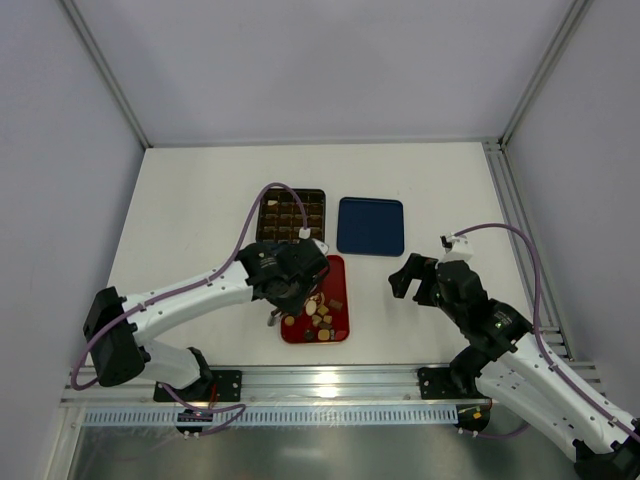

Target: Pack the chocolate

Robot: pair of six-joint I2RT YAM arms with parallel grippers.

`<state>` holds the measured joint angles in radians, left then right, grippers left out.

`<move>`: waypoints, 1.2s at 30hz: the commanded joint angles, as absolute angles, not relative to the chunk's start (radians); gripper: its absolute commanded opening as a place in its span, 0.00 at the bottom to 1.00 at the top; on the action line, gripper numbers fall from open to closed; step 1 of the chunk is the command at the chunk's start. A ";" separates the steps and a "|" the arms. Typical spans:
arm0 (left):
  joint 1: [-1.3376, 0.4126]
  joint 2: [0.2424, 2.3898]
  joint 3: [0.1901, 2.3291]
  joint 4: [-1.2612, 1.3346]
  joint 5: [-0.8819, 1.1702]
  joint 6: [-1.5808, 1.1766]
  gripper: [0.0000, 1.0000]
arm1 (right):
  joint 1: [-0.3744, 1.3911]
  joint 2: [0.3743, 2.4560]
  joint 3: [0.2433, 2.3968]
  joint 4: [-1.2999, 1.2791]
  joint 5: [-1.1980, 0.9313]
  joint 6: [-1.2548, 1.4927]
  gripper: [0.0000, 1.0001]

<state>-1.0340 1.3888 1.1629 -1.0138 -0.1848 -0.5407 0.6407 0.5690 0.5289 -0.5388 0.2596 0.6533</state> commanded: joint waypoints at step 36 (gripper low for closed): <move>-1.039 1.453 1.331 -0.983 -0.244 -0.519 0.45 | 0.644 0.571 0.543 -0.508 0.270 0.657 1.00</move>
